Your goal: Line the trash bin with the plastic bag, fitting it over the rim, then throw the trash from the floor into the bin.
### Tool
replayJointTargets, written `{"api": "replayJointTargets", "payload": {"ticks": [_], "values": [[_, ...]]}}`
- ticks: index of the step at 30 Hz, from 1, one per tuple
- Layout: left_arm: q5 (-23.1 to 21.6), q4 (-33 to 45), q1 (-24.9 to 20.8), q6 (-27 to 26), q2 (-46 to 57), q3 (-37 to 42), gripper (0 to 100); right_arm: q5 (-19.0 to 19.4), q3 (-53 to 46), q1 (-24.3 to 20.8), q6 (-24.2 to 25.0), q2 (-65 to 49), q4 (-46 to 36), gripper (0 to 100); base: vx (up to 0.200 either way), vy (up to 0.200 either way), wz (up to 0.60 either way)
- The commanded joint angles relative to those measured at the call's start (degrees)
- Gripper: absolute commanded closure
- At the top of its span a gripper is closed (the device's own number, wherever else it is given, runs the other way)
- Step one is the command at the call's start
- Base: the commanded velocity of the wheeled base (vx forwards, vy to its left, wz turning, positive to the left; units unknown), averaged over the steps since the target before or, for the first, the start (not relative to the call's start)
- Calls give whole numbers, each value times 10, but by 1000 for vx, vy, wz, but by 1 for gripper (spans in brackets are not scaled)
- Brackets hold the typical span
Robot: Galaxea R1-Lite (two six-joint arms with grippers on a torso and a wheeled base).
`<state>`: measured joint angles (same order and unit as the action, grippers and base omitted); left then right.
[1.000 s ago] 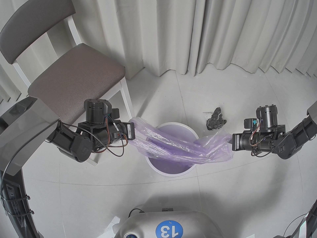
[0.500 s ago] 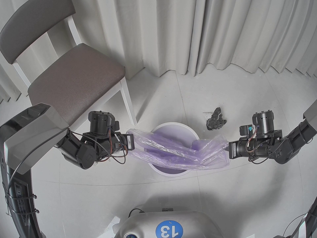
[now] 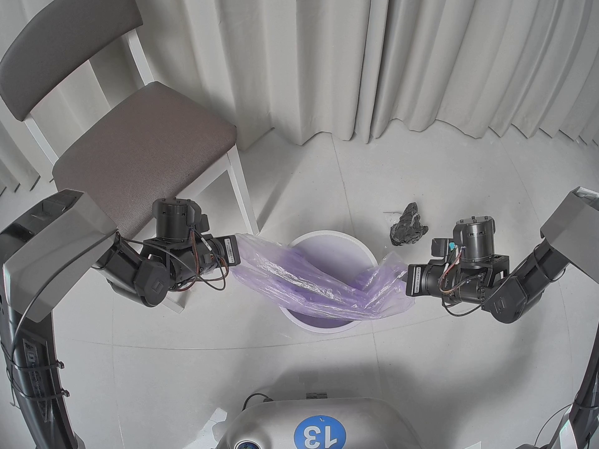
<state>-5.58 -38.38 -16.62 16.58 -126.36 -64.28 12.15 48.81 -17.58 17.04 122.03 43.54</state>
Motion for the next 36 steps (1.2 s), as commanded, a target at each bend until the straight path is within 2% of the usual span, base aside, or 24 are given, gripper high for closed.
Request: {"api": "replayJointTargets", "payload": {"ticks": [1, 7, 12, 15, 18, 28, 36], "values": [[0, 0, -12, 6, -15, -23, 100, 0, 16, 12, 15, 8, 3, 100, 0, 0, 0], [7, 17, -27, 5, -13, -18, 100, 3, 4, 13, 17, 1, -20, 100, 0, 0, 0], [6, 65, -26, 3, 29, 11, 100, 6, -2, 14, -17, -29, -84, 100, 0, 0, 0], [-2, 132, -17, 2, 73, 45, 100, 6, -4, 17, -47, -66, -159, 100, 0, 0, 0], [-3, 150, -15, -1, 84, 70, 100, 7, -7, 20, -64, -74, -178, 100, 0, 0, 0], [-4, 147, -23, -1, 91, 130, 100, 8, -28, 24, -96, -94, -203, 100, 0, 0, 0], [2, 119, -33, -1, 50, 129, 100, 8, -32, 22, -105, -64, -196, 100, 0, 0, 0]]}}
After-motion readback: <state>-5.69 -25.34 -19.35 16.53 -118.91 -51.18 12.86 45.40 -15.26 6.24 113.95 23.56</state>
